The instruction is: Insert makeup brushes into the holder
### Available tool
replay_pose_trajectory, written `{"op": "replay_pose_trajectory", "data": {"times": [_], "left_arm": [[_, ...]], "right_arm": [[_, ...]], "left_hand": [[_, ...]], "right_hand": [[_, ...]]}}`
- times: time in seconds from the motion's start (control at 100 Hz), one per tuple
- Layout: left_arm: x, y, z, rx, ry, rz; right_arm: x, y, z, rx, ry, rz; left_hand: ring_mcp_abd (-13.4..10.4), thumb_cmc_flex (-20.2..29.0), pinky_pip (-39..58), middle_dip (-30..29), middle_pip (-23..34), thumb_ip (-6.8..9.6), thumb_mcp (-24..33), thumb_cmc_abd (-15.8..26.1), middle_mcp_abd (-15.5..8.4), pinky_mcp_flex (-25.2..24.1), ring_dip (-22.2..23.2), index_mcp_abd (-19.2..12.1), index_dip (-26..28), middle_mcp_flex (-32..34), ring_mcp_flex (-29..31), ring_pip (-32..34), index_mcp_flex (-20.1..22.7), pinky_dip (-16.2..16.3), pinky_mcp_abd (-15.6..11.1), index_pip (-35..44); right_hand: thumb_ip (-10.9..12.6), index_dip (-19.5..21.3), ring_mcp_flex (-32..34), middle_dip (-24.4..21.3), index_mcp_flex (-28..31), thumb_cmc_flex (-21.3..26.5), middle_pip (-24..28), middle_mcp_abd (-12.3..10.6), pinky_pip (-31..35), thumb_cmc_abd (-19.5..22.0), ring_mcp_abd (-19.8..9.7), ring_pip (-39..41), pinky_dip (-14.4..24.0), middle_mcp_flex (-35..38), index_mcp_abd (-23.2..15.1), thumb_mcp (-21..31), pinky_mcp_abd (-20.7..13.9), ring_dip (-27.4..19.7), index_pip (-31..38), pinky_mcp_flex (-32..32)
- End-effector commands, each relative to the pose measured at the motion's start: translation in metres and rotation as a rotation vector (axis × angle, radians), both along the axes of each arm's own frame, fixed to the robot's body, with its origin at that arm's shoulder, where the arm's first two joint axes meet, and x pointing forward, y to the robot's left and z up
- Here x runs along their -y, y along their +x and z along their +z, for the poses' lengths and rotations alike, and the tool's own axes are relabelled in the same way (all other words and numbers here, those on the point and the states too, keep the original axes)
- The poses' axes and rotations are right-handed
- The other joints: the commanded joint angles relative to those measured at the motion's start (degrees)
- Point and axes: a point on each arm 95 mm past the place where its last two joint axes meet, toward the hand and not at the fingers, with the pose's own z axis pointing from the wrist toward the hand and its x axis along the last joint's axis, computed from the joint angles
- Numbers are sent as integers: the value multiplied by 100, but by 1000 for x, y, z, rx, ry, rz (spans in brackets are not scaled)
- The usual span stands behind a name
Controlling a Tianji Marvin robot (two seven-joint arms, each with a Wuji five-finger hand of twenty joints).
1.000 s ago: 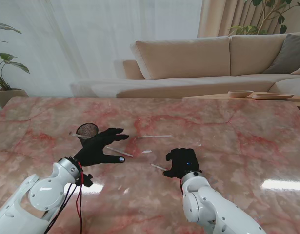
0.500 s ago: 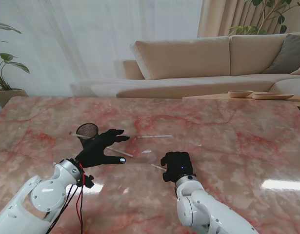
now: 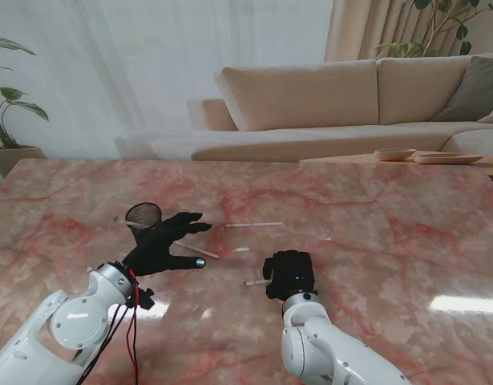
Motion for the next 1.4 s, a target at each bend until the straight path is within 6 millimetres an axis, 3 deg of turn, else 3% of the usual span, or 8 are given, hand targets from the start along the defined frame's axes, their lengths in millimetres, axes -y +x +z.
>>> {"op": "replay_pose_trajectory", "data": {"times": [0.0, 0.13, 0.35, 0.48, 0.9, 1.1, 1.39], "left_arm": [[0, -2, -4, -12, -9, 7], [-1, -2, -4, -11, -13, 10], [-2, -2, -4, -13, -20, 18], [-3, -2, -4, -13, -23, 21], [-4, -2, -4, -18, -39, 28], [-5, -2, -5, -20, -41, 31], [-6, -2, -4, -21, -37, 35]], "right_arm": [[3, -12, -22, -72, -16, -17], [4, -12, -25, -78, -20, -31], [6, -13, -28, -89, -40, -44], [7, -13, -33, -100, -59, -49], [14, -10, -47, -132, -140, -18], [14, -10, -46, -137, -125, 0], [16, -4, -27, -90, -56, -10]], "left_hand": [[-112, 143, -209, 74, -26, 187, 99, 174, 24, -41, 74, -192, 81, -198, -227, 0, -90, -82, 22, 95], [-93, 124, -211, 88, -22, 184, 126, 188, 41, -40, 83, -191, 82, -195, -226, 2, -94, -88, 24, 97], [-65, 91, -222, 111, -30, 180, 175, 220, 68, -41, 102, -190, 79, -199, -236, 3, -114, -104, 32, 89], [-49, 56, -223, 124, -36, 178, 196, 261, 75, -41, 115, -185, 76, -207, -241, 6, -129, -110, 35, 82], [47, -27, -246, 164, -43, 188, 229, 384, 119, -44, 161, -204, 77, -219, -267, -4, -136, -147, 72, 87], [57, -46, -265, 180, -48, 192, 235, 407, 123, -40, 181, -214, 85, -241, -278, -24, -141, -176, 69, 101], [59, -44, -287, 197, -50, 195, 252, 407, 133, -35, 201, -226, 92, -263, -292, -58, -156, -218, 68, 112]], "right_hand": [[-212, -364, 155, 137, 657, 192, 87, -139, 162, -133, -192, 84, -45, 105, 109, 261, -109, 93, 155, 6], [-249, -537, 208, 197, 929, 187, 169, -187, 257, -243, -220, 147, -48, 279, 37, 541, -136, 113, 329, 23], [-269, -480, 279, 235, 1361, 151, 219, -220, 355, -246, -249, 211, -40, 484, -249, 595, -162, 138, 656, 45], [-216, -43, 213, 289, 1367, -20, 228, -194, 420, -227, -266, 235, -76, 432, -419, 754, -190, 149, 786, -11], [-229, 2375, -392, 597, 1007, -209, 569, -135, 394, 726, -344, 299, -65, -277, -491, 881, -376, 153, 125, -362], [-212, 2849, -582, 688, 943, -280, 661, -139, 386, 878, -374, 328, -21, -469, -504, 958, -452, 146, -9, -480], [-207, 3056, -612, 720, 843, -254, 700, -154, 426, 1012, -389, 348, 11, -501, -485, 890, -493, 145, -5, -478]]}}
